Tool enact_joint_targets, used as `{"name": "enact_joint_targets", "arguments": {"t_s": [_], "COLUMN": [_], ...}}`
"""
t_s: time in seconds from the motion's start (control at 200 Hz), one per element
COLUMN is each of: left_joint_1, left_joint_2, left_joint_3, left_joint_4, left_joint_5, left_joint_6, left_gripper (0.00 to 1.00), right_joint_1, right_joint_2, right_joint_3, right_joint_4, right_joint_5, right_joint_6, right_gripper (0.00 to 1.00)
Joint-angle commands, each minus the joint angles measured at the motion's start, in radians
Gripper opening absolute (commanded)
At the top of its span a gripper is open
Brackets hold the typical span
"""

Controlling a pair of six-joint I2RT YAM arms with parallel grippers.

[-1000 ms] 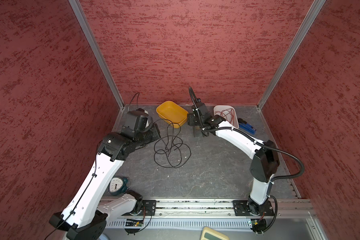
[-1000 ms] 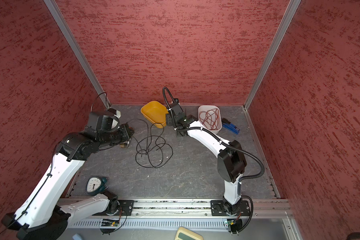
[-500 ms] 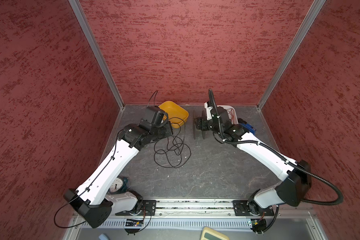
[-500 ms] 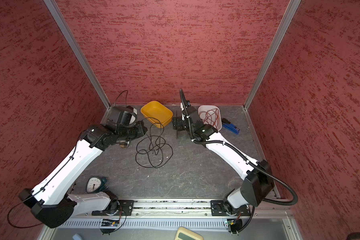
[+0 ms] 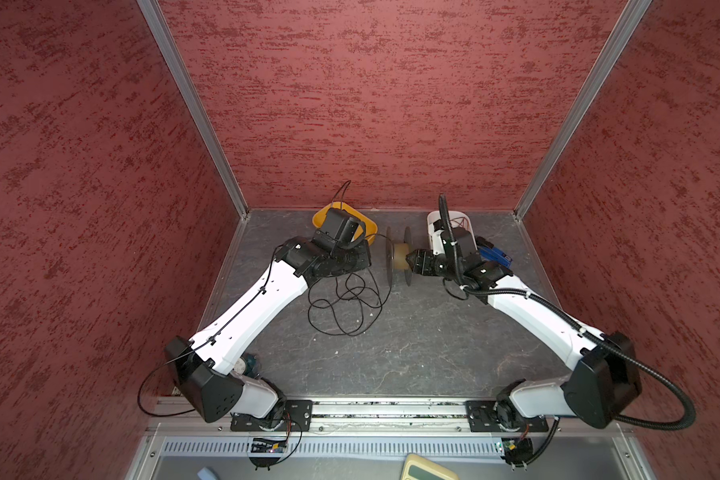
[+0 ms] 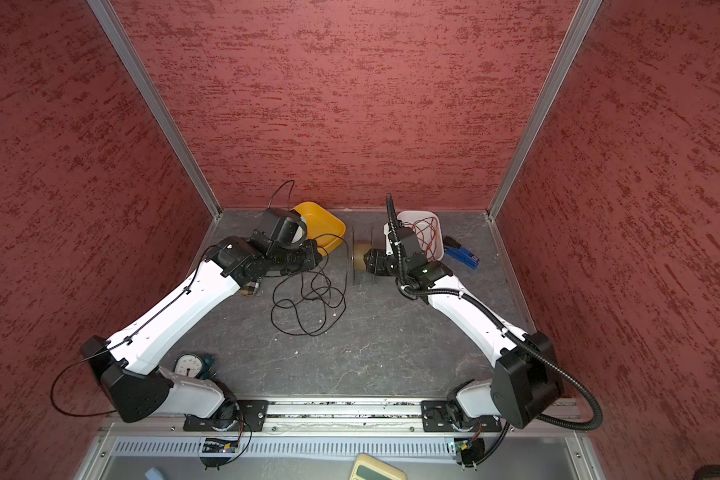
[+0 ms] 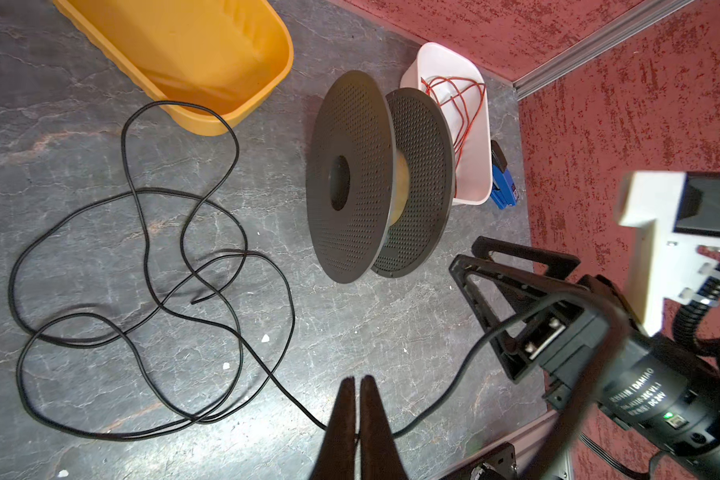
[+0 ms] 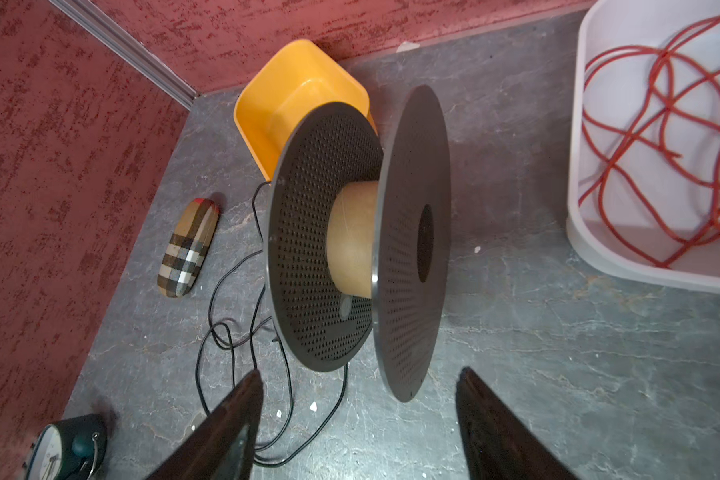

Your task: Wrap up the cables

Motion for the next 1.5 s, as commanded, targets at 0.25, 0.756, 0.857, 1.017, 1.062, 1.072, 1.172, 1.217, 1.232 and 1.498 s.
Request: {"name": "enact_joint_targets", "arguments": {"t_s": [0.25,0.756,0.857,1.017,1.062,1.072,1.172,1.217,1.232,1.498], "left_joint_1": [-0.06,-0.045,-0.025,-0.003,-0.003,-0.004,-0.004,-0.004,-0.004,-0.006], "left_joint_2": [0.026,-0.05,-0.083,-0.109,-0.108,-0.109,-0.107,-0.107,-0.107,-0.116], "left_joint_3": [0.021,0.02,0.003,-0.002,0.001,0.002,0.004,0.004,0.004,-0.01], "left_joint_4": [0.04,-0.061,-0.065,-0.081,-0.084,-0.085,-0.088,-0.09,-0.09,-0.094], "left_joint_5": [0.003,-0.077,-0.082,-0.089,-0.089,-0.089,-0.088,-0.086,-0.088,-0.097], "left_joint_6": [-0.009,0.005,0.0,-0.005,-0.005,-0.006,-0.008,-0.009,-0.01,-0.021], "left_gripper": [0.0,0.0,0.0,0.0,0.0,0.0,0.0,0.0,0.0,0.0], "right_joint_1": [-0.007,0.007,0.008,0.026,0.033,0.035,0.047,0.051,0.054,0.058], "right_joint_2": [0.063,0.171,0.189,0.253,0.273,0.278,0.338,0.373,0.384,0.595], "right_joint_3": [-0.025,0.079,0.128,0.266,0.314,0.326,0.442,0.5,0.518,0.815], "right_joint_4": [0.058,0.035,0.002,-0.094,-0.116,-0.122,-0.191,-0.239,-0.254,-0.518], "right_joint_5": [-0.058,0.111,0.164,0.294,0.337,0.345,0.444,0.499,0.519,0.709], "right_joint_6": [0.045,0.108,0.136,0.205,0.22,0.223,0.255,0.279,0.287,0.501], "right_gripper": [0.46,0.12,0.02,0.0,0.0,0.0,0.0,0.0,0.0,0.0]}}
